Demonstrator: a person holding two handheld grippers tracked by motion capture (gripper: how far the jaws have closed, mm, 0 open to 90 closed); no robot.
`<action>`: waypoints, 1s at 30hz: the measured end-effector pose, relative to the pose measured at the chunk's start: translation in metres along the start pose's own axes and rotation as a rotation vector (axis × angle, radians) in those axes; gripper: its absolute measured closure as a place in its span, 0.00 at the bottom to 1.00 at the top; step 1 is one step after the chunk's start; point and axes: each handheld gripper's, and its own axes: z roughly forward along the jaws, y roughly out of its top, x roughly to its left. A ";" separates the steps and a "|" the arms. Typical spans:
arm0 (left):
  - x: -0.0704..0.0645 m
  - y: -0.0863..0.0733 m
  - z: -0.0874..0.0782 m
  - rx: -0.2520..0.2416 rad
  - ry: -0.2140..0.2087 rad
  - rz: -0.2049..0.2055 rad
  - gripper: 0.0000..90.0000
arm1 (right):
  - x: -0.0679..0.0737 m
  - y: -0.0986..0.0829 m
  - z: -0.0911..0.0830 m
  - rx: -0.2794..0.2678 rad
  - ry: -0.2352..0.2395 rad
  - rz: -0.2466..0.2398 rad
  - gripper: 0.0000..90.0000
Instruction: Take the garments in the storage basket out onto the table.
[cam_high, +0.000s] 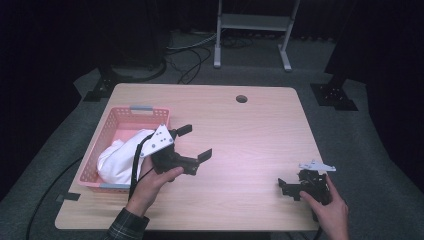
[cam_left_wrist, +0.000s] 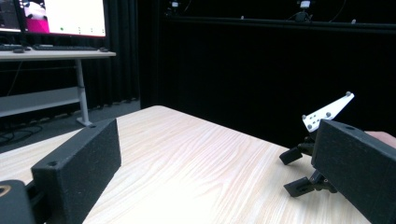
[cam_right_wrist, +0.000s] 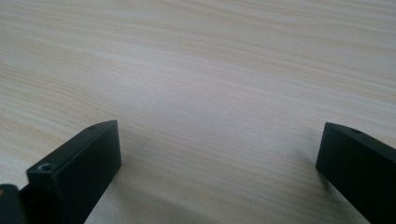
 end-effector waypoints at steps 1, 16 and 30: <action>0.000 0.001 -0.001 0.002 0.002 0.002 0.01 | 0.000 0.000 0.000 0.000 0.000 0.000 0.00; 0.010 0.014 -0.013 0.002 0.008 0.009 0.01 | 0.000 0.000 0.000 0.000 0.000 0.000 0.00; 0.022 0.022 -0.029 0.013 0.027 0.002 0.01 | 0.000 0.000 0.000 0.000 0.000 0.000 0.00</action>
